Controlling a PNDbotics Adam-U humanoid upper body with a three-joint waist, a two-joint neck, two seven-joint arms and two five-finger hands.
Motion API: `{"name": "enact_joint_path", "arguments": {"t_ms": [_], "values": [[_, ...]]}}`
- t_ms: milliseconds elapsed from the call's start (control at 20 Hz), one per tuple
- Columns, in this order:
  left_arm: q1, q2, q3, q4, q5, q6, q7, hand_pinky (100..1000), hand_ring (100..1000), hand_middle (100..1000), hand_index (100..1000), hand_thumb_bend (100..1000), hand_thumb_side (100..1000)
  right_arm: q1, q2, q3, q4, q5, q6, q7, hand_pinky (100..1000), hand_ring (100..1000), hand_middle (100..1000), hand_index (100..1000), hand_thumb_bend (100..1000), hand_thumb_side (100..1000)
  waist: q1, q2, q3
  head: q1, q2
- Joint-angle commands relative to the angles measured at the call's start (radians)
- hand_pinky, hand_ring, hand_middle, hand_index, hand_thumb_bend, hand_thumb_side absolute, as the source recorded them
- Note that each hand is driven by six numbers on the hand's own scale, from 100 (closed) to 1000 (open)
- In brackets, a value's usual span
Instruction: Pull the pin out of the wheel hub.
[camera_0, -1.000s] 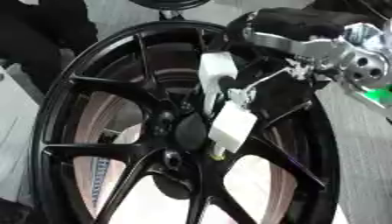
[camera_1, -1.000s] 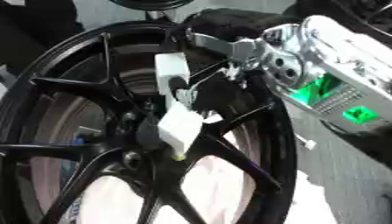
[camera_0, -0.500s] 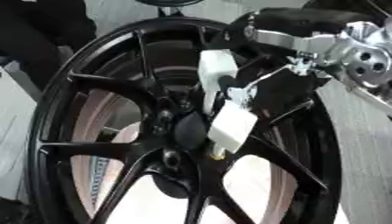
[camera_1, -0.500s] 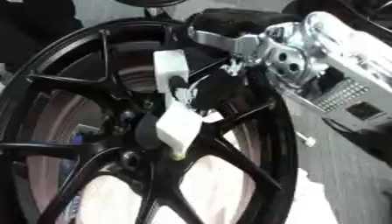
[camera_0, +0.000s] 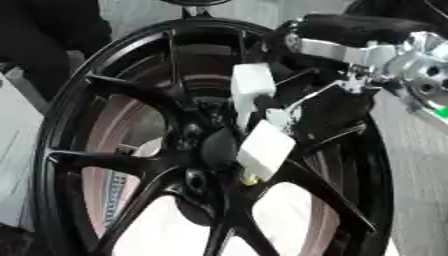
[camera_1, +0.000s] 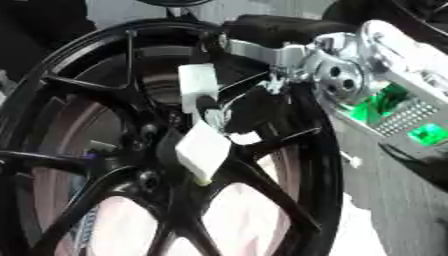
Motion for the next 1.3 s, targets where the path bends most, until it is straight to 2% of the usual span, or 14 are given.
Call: {"name": "enact_joint_path", "arguments": {"t_ms": [50,300,650,1300], "values": [[-0.011,0.011,-0.001,-0.017,-0.001,0.001,-0.001,647,512,541,709,153,392,-0.006,-0.02,-0.007,-0.009,-0.005,0.031,0.016,896,800,520,693,100,316,0.007,-0.018,0.003,0.0,-0.016],[-0.013,0.009,-0.002,-0.017,0.001,0.001,-0.001,648,512,541,708,149,393,-0.002,-0.017,-0.005,-0.003,0.01,0.04,-0.003,889,748,457,619,100,316,0.005,-0.017,0.009,0.0,-0.017],[-0.012,0.01,-0.001,-0.017,0.001,0.001,-0.002,650,512,542,708,146,393,-0.001,-0.014,-0.007,0.002,0.025,0.069,-0.031,881,684,342,495,100,237,0.006,-0.022,0.005,0.001,-0.014],[-0.007,0.011,0.001,-0.017,0.005,0.007,-0.003,654,516,544,708,139,388,-0.011,-0.038,-0.017,-0.03,0.027,0.123,0.005,891,640,255,404,100,144,0.02,-0.088,-0.014,-0.005,-0.013]]}}
